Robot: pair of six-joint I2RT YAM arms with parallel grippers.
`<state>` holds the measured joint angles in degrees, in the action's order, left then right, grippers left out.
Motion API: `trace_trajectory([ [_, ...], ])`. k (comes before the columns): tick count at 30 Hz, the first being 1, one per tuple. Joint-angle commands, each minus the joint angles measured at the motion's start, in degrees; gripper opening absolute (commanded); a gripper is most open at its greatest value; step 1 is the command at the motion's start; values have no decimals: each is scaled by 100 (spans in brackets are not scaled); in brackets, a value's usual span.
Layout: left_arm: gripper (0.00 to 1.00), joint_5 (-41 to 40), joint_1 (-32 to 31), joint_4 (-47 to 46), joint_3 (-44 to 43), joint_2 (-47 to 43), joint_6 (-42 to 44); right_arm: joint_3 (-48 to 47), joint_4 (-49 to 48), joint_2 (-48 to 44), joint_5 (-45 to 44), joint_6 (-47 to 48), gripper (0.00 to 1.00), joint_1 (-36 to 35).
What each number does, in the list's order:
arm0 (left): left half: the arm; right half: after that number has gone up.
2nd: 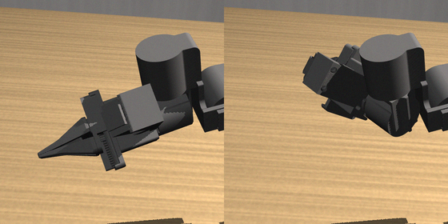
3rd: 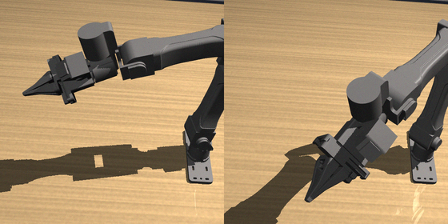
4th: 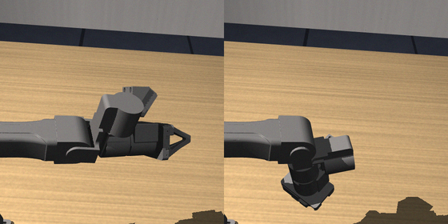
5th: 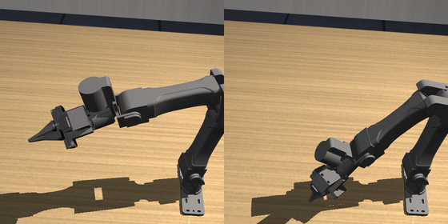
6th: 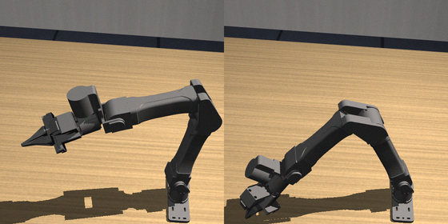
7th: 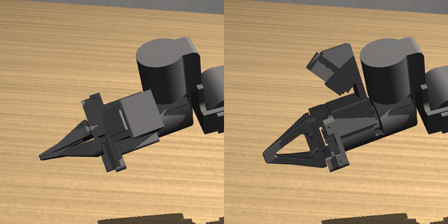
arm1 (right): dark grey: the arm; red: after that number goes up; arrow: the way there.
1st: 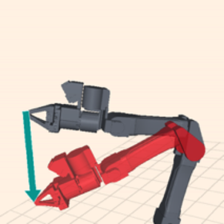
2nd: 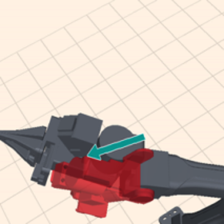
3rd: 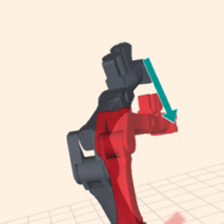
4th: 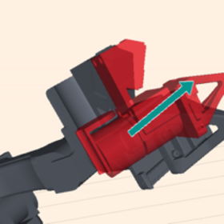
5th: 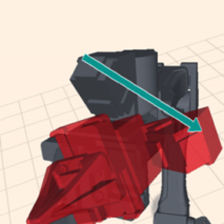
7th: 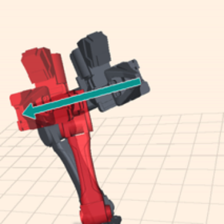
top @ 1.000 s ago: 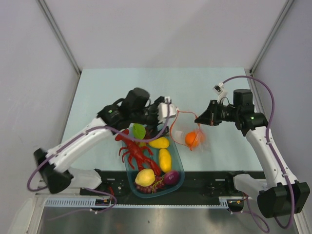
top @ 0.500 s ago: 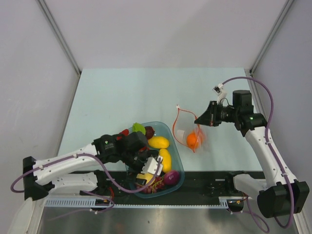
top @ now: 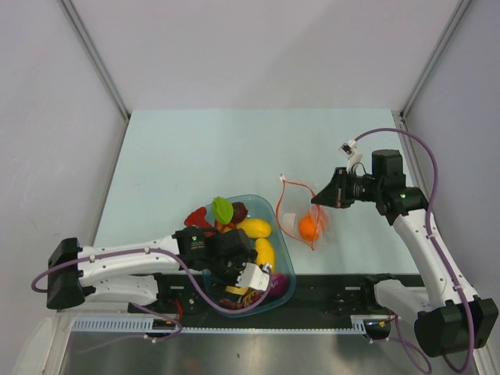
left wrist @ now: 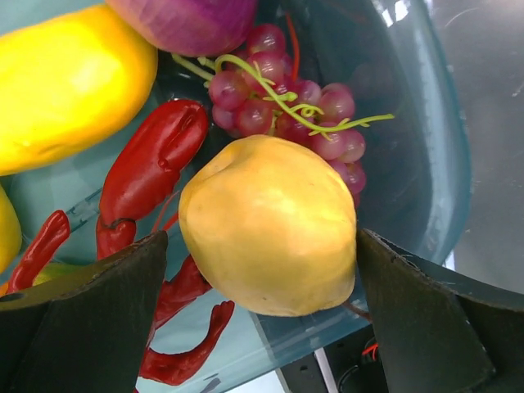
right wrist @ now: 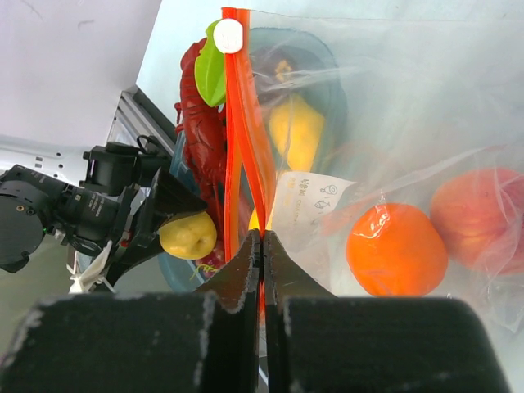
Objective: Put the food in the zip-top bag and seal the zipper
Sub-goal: Pick up the fake fruit from the bin, then place the fake fruit in the zipper food storage bag.
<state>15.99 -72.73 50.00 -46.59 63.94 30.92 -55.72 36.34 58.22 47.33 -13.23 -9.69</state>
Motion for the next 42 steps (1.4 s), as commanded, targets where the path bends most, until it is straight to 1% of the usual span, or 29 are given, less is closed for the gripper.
trace_trajectory([
  [1, 100, -158, -48, -227, 9, 92, -95, 35, -4, -188, -84, 49, 0, -24],
  [4, 89, -87, -57, -201, -87, 110, -51, 62, -13, -214, -110, 14, 0, -24],
  [5, 80, 17, -57, -166, -227, 110, -59, 70, -39, -223, -110, -4, 0, -15],
  [7, 70, 158, -48, 9, -481, 31, -77, 88, -48, -232, -84, -56, 0, -15],
  [8, 60, 229, -40, 45, -779, -13, -94, 88, -56, -223, -75, -83, 0, 2],
  [10, 54, 369, 126, -7, -1123, -110, -199, 97, -74, -232, -57, -109, 0, 11],
  [11, 51, 492, 223, -77, -1472, -101, -270, 114, -83, -232, -40, -127, 0, 20],
  [13, 48, 546, 521, -349, -1834, 125, -506, 123, -109, -214, -40, -127, 0, 20],
  [14, 46, 528, 610, -455, -2245, 232, -569, 115, -127, -205, -31, -135, 0, 29],
  [16, 46, 379, 803, -841, -2634, 626, -761, 115, -118, -170, -22, -144, 0, 38],
  [17, 46, 283, 822, -1008, -2958, 776, -815, 97, -118, -170, -5, -153, 0, 38],
  [18, 46, 56, 830, -1297, -3100, 917, -850, 71, -118, -162, 13, -162, 0, 46],
  [19, 46, -25, 848, -1395, -3259, 1066, -929, 62, -135, -144, 30, -171, 0, 55],
  [20, 46, -69, 865, -1509, -3573, 1459, -1017, 36, -144, -135, 48, -179, 0, 55],
  [21, 46, -139, 892, -1537, -3733, 1655, -1122, 1, -153, -118, 74, -179, 0, 64],
  [23, 44, -166, 1058, -1598, -4145, 2216, -1561, -44, -162, -109, 109, -206, 0, 90],
  [25, 44, -271, 1225, -1642, -4323, 2534, -1955, -105, -153, -126, 127, -223, 0, 125],
  [27, 45, -368, 1322, -1677, -4482, 2824, -2159, -149, -118, -135, 127, -241, 0, 143],
  [28, 45, -386, 1445, -1721, -4473, 2869, -2378, -175, -135, -161, 127, -250, 0, 152],
  [31, 44, -456, 1629, -1835, -4333, 2966, -2686, -202, -153, -179, 145, -311, 0, 187],
  [33, 45, -649, 1700, -1958, -4166, 2992, -2862, -193, -179, -188, 206, -372, 0, 222],
  [35, 48, -920, 1771, -2072, -4121, 3062, -2977, -158, -250, -179, 285, -434, 0, 231],
  [36, 54, -1018, 1788, -2099, -4156, 3106, -3117, -149, -285, -179, 303, -478, 0, 231],
  [37, 69, -1027, 1849, -2117, -4252, 3185, -3240, -158, -294, -179, 303, -504, 0, 240],
  [38, 77, -932, 1876, -2108, -4306, 3203, -3293, -132, -303, -179, 329, -522, 0, 266],
  [40, 90, -826, 1990, -2204, -4315, 3082, -3373, -132, -311, -153, 338, -601, 0, 310],
  [41, 93, -530, 2060, -2292, -4245, 2976, -3390, -149, -329, -135, 347, -636, 0, 328],
  [42, 96, -466, 2183, -2380, -4149, 2853, -3408, -158, -364, -100, 347, -680, 0, 389],
])
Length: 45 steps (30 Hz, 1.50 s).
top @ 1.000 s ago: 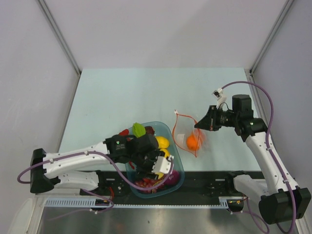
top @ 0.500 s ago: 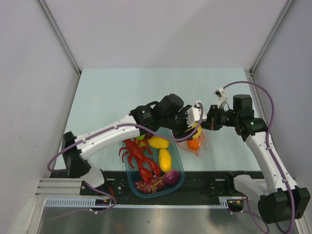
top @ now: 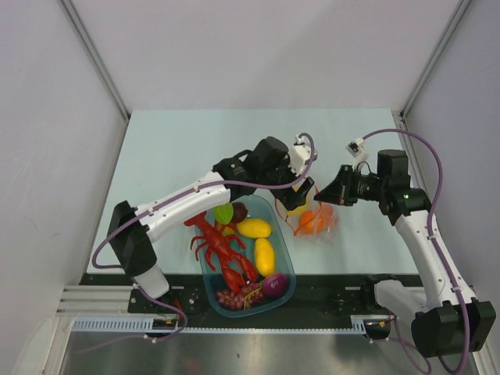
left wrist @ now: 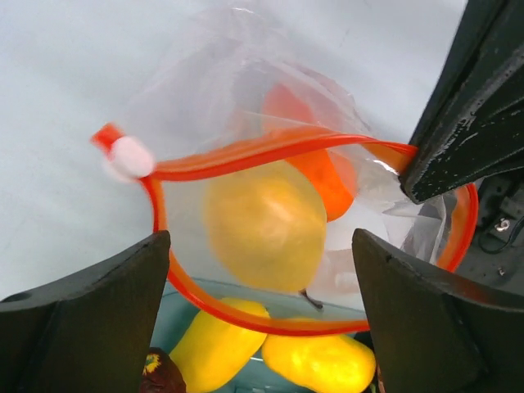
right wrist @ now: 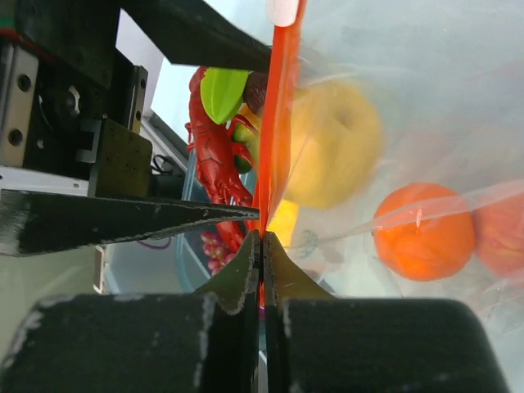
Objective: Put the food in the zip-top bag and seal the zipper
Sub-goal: Place the fake fruit in the zipper food storage bag, then adjust the zipper food storage bag at the center of the board.
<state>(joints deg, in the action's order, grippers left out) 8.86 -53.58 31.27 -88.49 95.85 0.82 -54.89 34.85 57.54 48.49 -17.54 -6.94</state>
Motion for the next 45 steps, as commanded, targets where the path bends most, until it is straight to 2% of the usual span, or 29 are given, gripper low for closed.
trace_trajectory([
  [1, 98, 256, 330, -682, 268, -661, -398, -241, -233, -6, 231, -311, 0, 149],
  [3, 100, 466, 558, -832, 542, -979, -486, -224, -338, 47, 284, -416, 0, 254],
  [7, 99, 318, 674, -755, 1157, -1385, -451, -118, -575, 99, 354, -671, 0, 360],
  [11, 99, 291, 752, -411, 1281, -1026, -941, -118, -673, 161, 416, -786, 0, 386],
  [16, 94, 774, 806, -516, 1439, -761, -1224, -206, -673, 240, 495, -786, 0, 457],
  [20, 90, 757, 814, -428, 1484, -419, -1382, -259, -664, 232, 539, -786, 0, 527],
  [22, 78, 923, 823, -446, 1422, -296, -1409, -267, -646, 232, 574, -777, 0, 579],
  [23, 56, 1063, 832, -437, 1370, -278, -1418, -285, -585, 205, 583, -760, 0, 632],
  [25, 29, 1554, 832, -367, 1098, -304, -1322, -337, -462, 188, 618, -663, 0, 650],
  [26, 9, 2079, 832, -306, 958, -356, -1199, -451, -262, 179, 618, -611, 0, 798],
  [27, 1, 2371, 832, -175, 626, -409, -1155, -530, -138, 135, 618, -567, 0, 843],
  [29, 0, 3021, 814, -25, 246, -637, -1032, -924, 361, 91, 670, -496, 0, 940],
  [33, 0, 3183, 762, 895, -720, -735, -838, -1645, 1452, -67, 216, -163, 0, 940],
  [36, 0, 3035, 762, 1468, -837, -472, -697, -1666, 2025, -32, -241, 5, 0, 940],
  [40, 0, 2805, 910, 1400, -626, 99, -898, -895, 1772, 239, -1007, 119, 0, 940],
  [45, 2, 2559, 1306, 1294, -976, 591, -812, -856, 1288, 706, -887, 277, 0, 984],
])
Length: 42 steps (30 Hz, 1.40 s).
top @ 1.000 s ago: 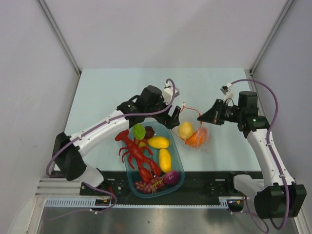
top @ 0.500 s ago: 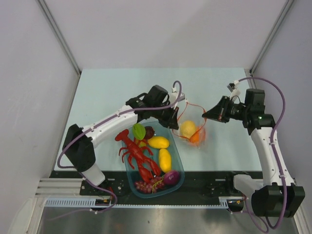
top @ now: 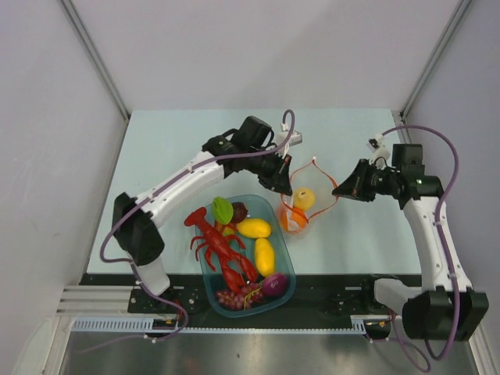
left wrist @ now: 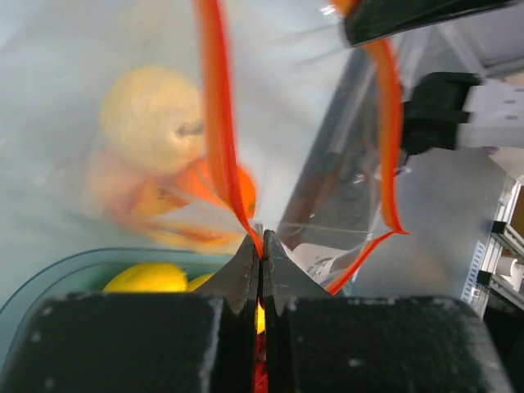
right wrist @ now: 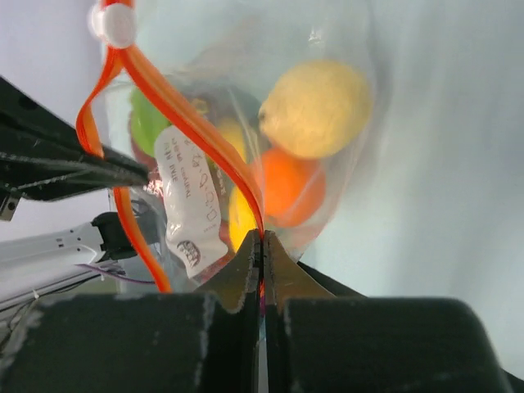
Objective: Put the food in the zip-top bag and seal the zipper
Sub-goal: Adjust the zipper food storage bag at the center of the board, then pick up the fake fruit from the bin.
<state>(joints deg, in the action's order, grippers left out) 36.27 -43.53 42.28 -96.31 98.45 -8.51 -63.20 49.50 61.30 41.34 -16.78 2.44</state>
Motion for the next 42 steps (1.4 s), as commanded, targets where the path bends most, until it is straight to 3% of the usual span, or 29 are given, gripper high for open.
trace_trajectory([
  [1, 3, -182, 353, 201, -247, 367, 165, -148, -273, 348, -49, 166, 0, 46],
  [11, 12, -524, 380, 78, -345, 52, 763, -878, -230, 119, 454, 25, 0, -6],
  [15, 19, -393, 529, -114, 242, -291, 711, -661, -168, 23, 173, 87, 0, -111],
  [16, 31, -349, 617, -150, 358, -327, 676, -511, -255, 23, 77, 87, 0, -164],
  [20, 57, 73, 986, -509, 1199, -903, 657, 114, -511, 84, -170, 218, 0, -209],
  [21, 64, 47, 1030, -632, 1429, -1133, 989, 150, -502, 119, -188, 262, 0, -191],
  [22, 77, -14, 1048, -886, 1692, -1370, 1209, 133, -502, 145, -223, 297, 0, -174],
  [25, 92, 20, 970, -1186, 2870, -2469, 2290, 97, -485, 137, -197, 377, 0, -138],
  [27, 93, -276, 629, -1161, 3512, -2952, 3183, 97, -485, 111, -188, 386, 0, -138],
  [32, 93, -1341, -111, -1564, 4348, -2912, 3926, 115, -494, 93, -109, 368, 0, -130],
  [37, 91, -2000, -358, -1916, 4385, -2114, 4489, -104, -502, 102, 136, 333, 0, -129],
  [42, 86, -2106, -358, -1802, 4191, -1391, 5183, -298, -494, 40, 234, 254, 0, -138],
])
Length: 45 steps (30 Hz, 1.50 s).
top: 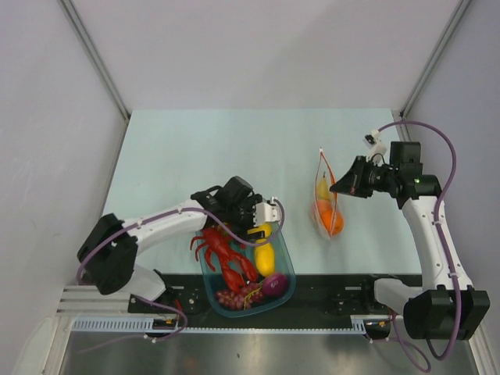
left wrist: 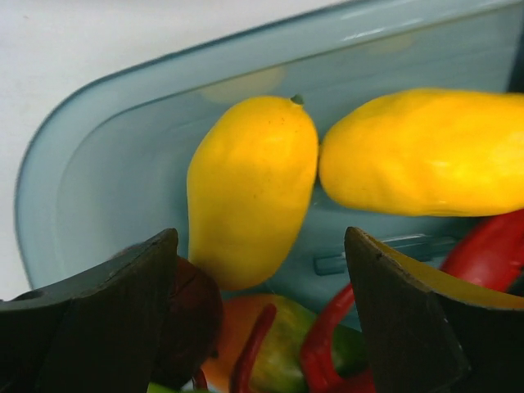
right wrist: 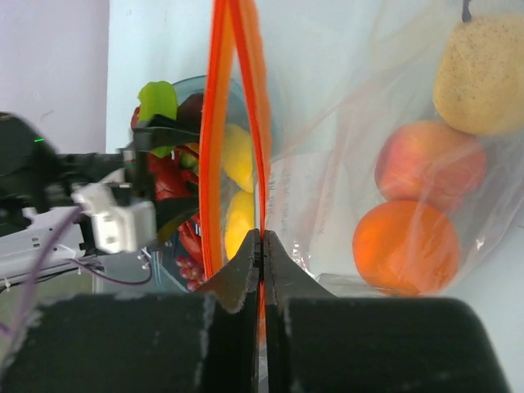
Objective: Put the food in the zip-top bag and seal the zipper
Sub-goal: Pick up the fake fruit from the bin, then place the fake fruit in the zipper food storage bag.
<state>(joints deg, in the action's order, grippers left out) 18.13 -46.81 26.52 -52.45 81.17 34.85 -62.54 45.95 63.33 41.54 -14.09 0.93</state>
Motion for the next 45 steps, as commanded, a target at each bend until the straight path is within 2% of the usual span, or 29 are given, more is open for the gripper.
trace_trajectory([
  [1, 86, -275, -30, -235, -205, 408, 961, -372, -122, -181, 223, 2, 0, 13],
  [8, 85, -108, -30, -191, -257, 857, 1647, -390, -51, -233, 197, 81, 0, 13],
  [11, 74, 41, -21, -104, -362, 822, 1648, -390, -25, -233, 162, 99, 0, 21],
  [12, 61, 94, -21, 10, -415, 665, 1613, -399, -25, -233, 162, 117, 0, 30],
  [14, 51, 252, -4, 133, -581, 419, 1412, -443, 19, -242, 135, 125, 0, 30],
  [15, 42, 357, 40, 299, -652, 296, 1350, -452, 28, -251, 135, 143, 0, 30],
  [18, 32, 770, 119, 563, -968, -284, 1007, -460, 10, -269, 170, 108, 0, 39],
  [22, 30, 1183, 119, 574, -1530, -610, 323, -425, -157, -277, 372, -41, 0, 48],
  [25, 29, 1316, 75, -206, -2189, -497, -1090, -425, -271, -277, 442, -129, 0, 48],
  [26, 30, 1238, 58, -461, -2522, -322, -1938, -425, -289, -277, 469, -164, 0, 48],
  [29, 33, 966, -214, -1322, -3094, 160, -3059, -417, -289, -277, 530, -243, 0, 48],
  [34, 35, 297, -408, -1904, -3307, 716, -4307, -417, -289, -269, 566, -314, 0, 65],
  [37, 39, 209, -434, -2317, -3141, 874, -4837, -364, -350, -234, 583, -428, 0, 92],
  [40, 41, 94, -557, -2783, -2956, 997, -4979, -320, -455, -181, 706, -621, 0, 127],
  [43, 43, -72, -602, -2776, -2964, 1208, -4979, -285, -552, -172, 777, -744, 0, 188],
  [45, 50, -221, -584, -2696, -2964, 1244, -4918, -258, -587, -155, 838, -788, 0, 232],
])
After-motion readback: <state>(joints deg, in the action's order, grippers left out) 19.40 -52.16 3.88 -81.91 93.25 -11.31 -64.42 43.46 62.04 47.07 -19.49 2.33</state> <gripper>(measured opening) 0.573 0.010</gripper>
